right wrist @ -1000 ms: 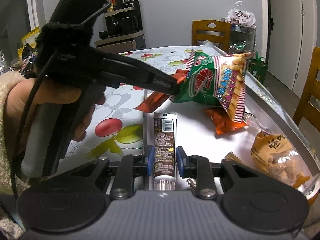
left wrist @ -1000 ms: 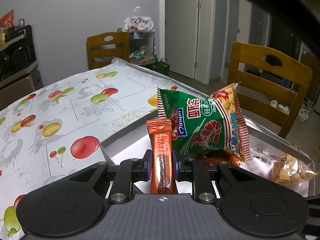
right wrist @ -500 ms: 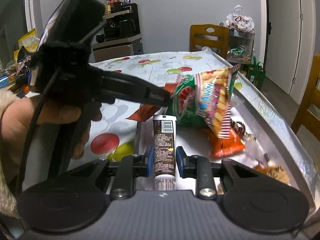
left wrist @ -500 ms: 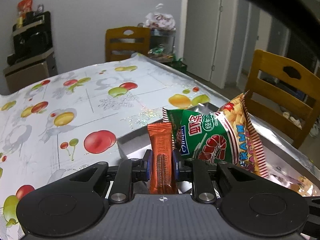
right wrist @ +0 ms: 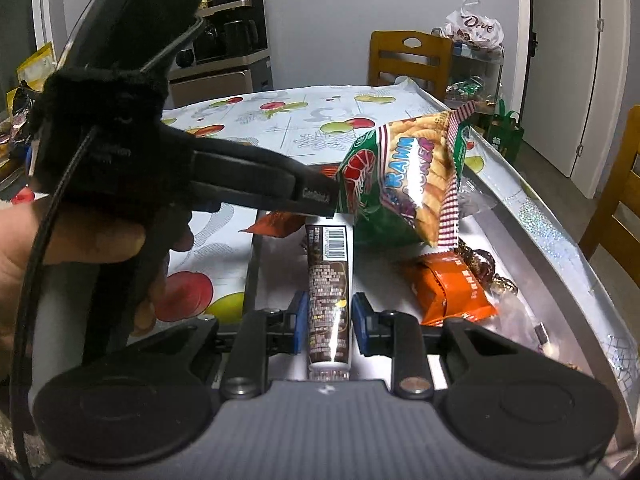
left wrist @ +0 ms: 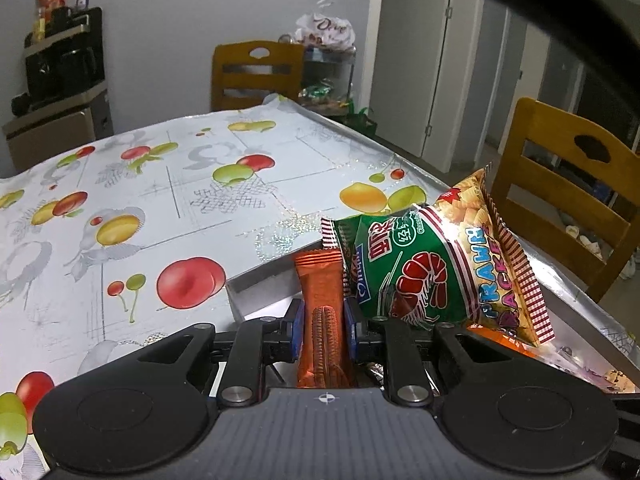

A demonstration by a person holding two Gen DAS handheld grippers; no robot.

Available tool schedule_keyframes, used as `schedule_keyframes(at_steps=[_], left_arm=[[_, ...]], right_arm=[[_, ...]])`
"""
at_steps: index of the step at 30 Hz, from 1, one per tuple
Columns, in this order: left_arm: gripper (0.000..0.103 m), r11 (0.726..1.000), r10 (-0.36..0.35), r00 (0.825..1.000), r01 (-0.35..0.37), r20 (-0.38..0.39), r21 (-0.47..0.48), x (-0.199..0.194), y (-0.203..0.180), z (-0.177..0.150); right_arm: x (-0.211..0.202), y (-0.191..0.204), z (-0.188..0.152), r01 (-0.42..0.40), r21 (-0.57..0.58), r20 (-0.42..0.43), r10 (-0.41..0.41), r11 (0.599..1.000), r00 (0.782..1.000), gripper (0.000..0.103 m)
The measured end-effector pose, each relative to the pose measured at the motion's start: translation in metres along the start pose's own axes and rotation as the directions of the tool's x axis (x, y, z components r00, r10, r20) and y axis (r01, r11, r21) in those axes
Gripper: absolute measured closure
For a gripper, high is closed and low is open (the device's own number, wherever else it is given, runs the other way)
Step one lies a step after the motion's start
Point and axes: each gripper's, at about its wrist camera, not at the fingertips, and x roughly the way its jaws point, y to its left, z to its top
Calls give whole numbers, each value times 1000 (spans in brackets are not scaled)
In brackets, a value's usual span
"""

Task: Organize snacks
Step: 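Lower both held snacks into the grey box, then open the left gripper to drop the orange bar while the right releases the tube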

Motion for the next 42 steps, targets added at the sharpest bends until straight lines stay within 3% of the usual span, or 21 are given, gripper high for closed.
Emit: schedule_keyframes(at_steps=[5,9,24,36,38,41,42], left_arm=[[81,998,-41,999,40,-30,-57,2,5,6],[80,1000,-24,998,25,-56,7,10,2,4],[74,999,-10,999,12,-40,51,6,-1,-3],[43,994,-10,1000,9,3,107,-6,-5,-6],[27,992,-22,1000,21,13,122,-9,-6,-6],[1,991,-37,998,31,41,134,-18,-7,-8],[0,990,-43,998,35,51,138,-20,-7,-8]], right_arm=[[1,1,0,5,9,0,-5,1000,1000,79],[2,-1,0,5,24,-12,-5,1000,1000,79],[-4,-10,-7,75,60,-7,-74,995,997,79],[-14,-13,-6,112,87,19,-114,990,993,79],[-15,-12,-6,113,89,15,-115,990,993,78],[-19,-12,-7,109,100,14,-111,989,994,63],[-20,-13,-7,107,106,16,-109,989,994,52]])
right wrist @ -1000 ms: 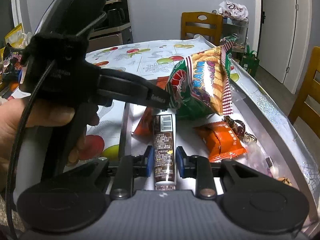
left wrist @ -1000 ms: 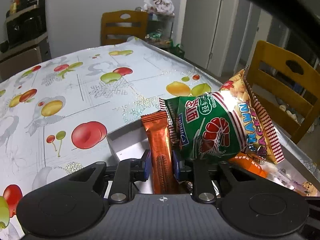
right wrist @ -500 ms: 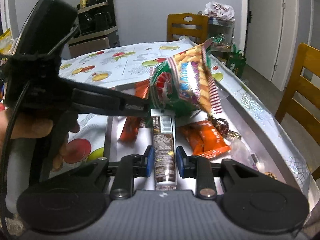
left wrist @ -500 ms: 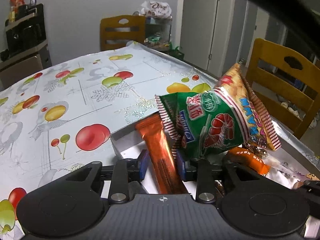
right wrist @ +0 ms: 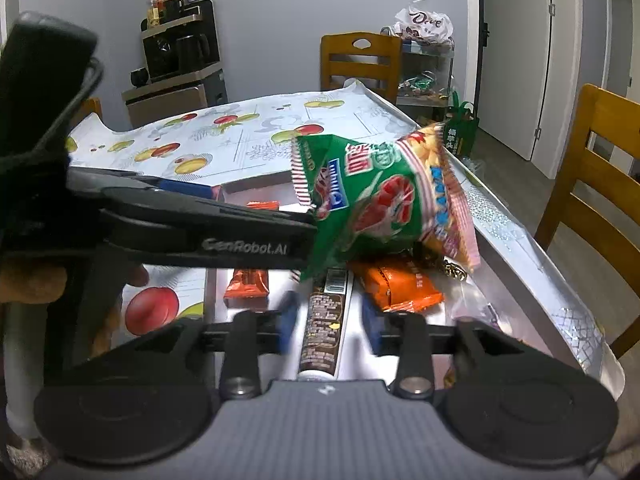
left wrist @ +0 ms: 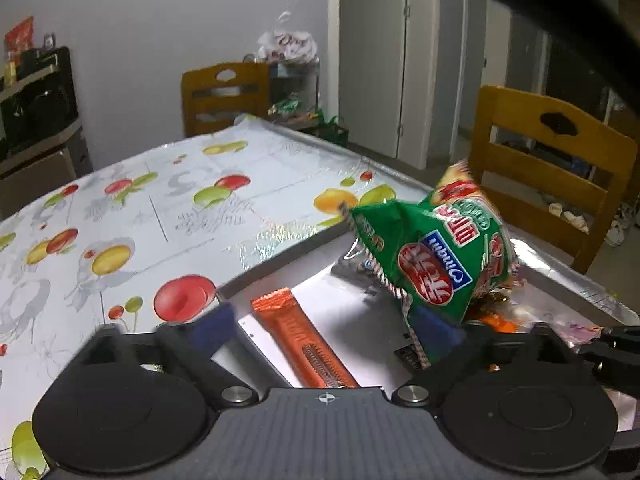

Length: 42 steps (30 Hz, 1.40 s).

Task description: Organize snacks

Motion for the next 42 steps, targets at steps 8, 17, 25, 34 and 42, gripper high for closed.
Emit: schedule_keyframes(at_steps=[8,17,25,34,42], left_arm=[[0,998,-32,999,30,43,49,-29,-1,-5],[0,987,-117,992,113,38,112,-69,2,-32],[0,982,-155,987,150,35,116,-90,18,-59],[0,974,-176,984,174,1,142,-93,32,-90],[0,966,-192,981,187,10,180,-94,33,-107]], right_arm=[[-28,3,-2,-14,14,41,13,1000,999,32],[-77,17,-37,68,3,62,-68,998,996,17],[-117,35,-82,205,113,111,-217,972,970,8],[-114,54,-108,260,187,46,-273,947,961,8],[-104,69,-113,286,167,11,-291,944,957,8]])
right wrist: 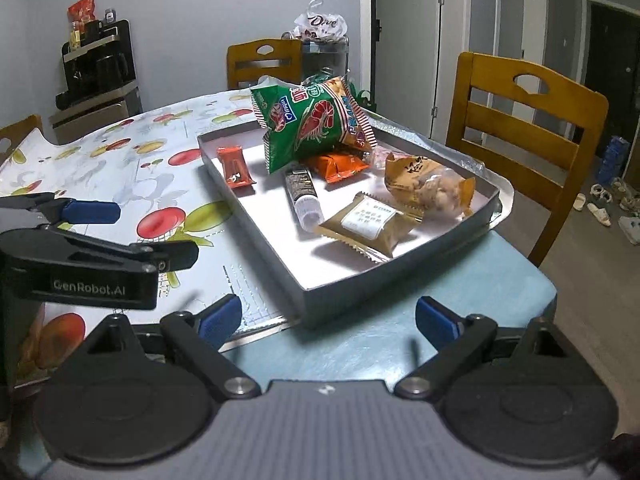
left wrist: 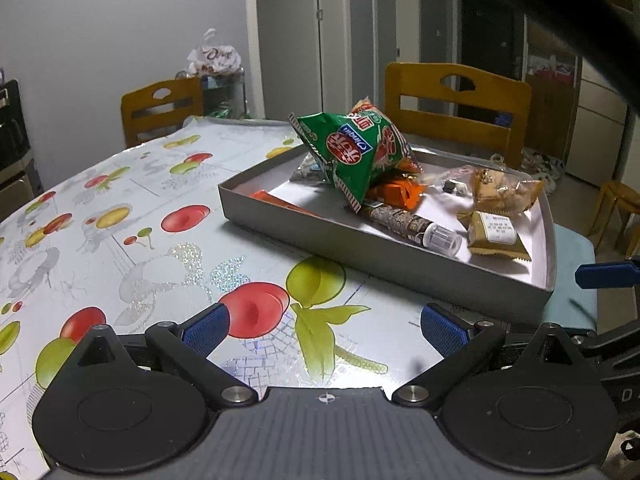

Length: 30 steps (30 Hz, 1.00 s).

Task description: Organize snacks

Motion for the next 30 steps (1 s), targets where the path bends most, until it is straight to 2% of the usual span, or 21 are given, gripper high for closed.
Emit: schedule_keyframes(at_steps=[4,19,30], left_arm=[[0,1000,-19,1000,19,15,6,-2,-1,-3],[0,1000,-14,999,14,40,-12,-7,3,-7],[0,1000,-20,999,21,36,-4,-6,2,-7]], right_arm=[[2,2,-3,16,8,3,-16,1000,1000,8],[8,8,-7,22,2,6,-22,1000,1000,8],[4,2,-12,20,19,49,-21,1000,999,8]])
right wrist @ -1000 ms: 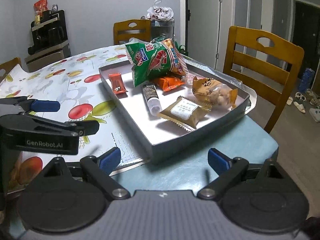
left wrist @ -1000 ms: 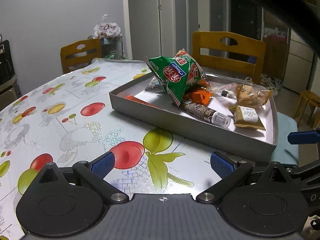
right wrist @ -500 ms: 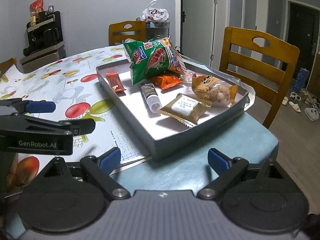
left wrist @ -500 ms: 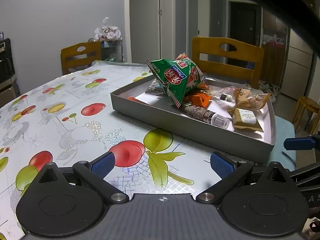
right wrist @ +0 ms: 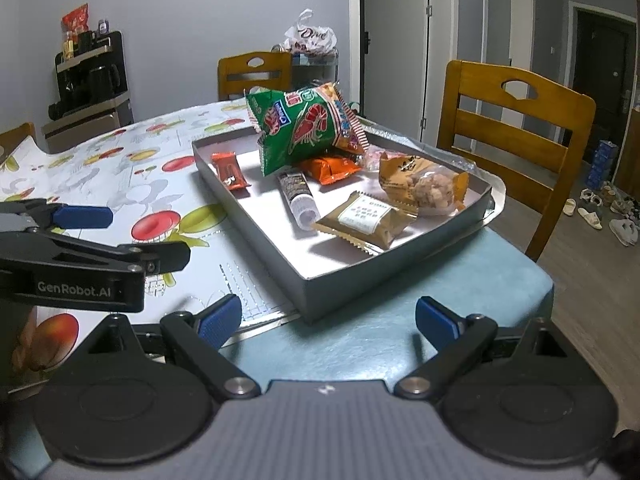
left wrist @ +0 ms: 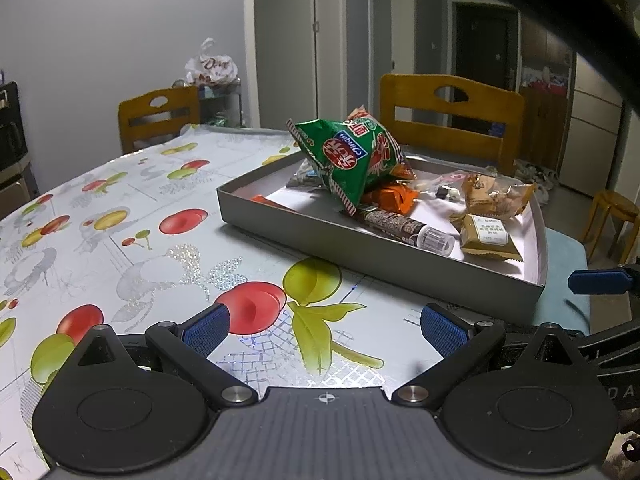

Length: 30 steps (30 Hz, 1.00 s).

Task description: Organize snacks

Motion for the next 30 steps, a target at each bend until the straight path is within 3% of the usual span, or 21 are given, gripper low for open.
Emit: schedule_keyframes(at_steps=[30], left_arm=[[0,1000,5,1000,-5,-16,21,1,-3,-2]], right_arm=[[-1,1,-6,0,-1,-8,0,1000,1000,8]])
